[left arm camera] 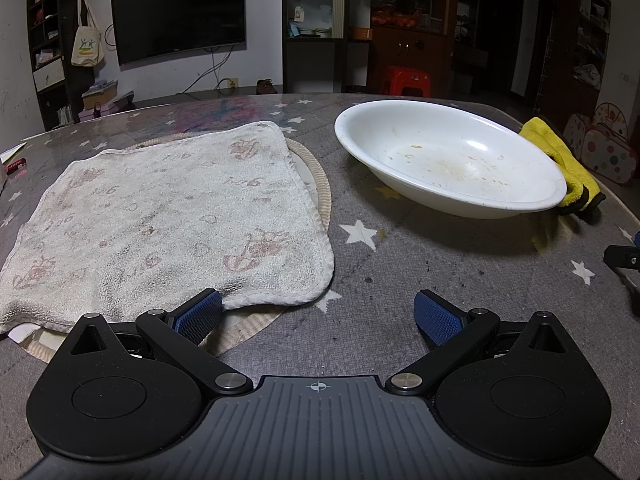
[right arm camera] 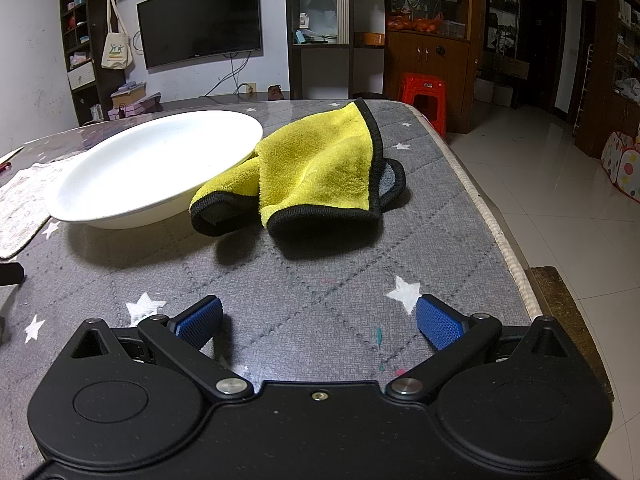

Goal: Clean bowl

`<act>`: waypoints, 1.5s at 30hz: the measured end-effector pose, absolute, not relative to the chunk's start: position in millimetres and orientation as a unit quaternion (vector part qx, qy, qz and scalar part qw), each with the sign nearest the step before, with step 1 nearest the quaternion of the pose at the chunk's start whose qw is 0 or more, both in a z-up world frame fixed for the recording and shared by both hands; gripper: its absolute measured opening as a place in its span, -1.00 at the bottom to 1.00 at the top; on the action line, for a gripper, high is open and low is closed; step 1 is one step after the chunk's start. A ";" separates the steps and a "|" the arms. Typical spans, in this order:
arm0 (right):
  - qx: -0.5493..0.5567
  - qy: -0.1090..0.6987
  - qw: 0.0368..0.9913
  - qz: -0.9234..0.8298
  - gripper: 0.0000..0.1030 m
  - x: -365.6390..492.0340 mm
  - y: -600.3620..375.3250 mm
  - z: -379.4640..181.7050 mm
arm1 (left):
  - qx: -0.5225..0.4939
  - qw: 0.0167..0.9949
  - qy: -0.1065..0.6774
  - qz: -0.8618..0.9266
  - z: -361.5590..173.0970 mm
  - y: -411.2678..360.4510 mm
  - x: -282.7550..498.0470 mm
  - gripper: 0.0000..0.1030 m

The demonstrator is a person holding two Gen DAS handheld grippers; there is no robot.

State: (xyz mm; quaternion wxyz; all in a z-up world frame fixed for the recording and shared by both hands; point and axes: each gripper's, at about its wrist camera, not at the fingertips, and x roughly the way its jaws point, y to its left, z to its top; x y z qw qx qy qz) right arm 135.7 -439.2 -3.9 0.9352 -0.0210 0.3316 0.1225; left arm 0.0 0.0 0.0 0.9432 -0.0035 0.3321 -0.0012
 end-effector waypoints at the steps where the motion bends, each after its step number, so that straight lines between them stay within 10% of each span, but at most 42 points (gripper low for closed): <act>1: -0.021 0.332 0.935 0.123 1.00 135.7 -439.2 -3.9 | -0.004 0.943 0.332 -0.001 0.0 0.0 0.0 1.00; 45: -0.023 0.332 0.935 0.122 1.00 136.8 -438.4 -4.5 | -0.004 0.943 0.332 -0.001 0.1 -1.0 1.1 1.00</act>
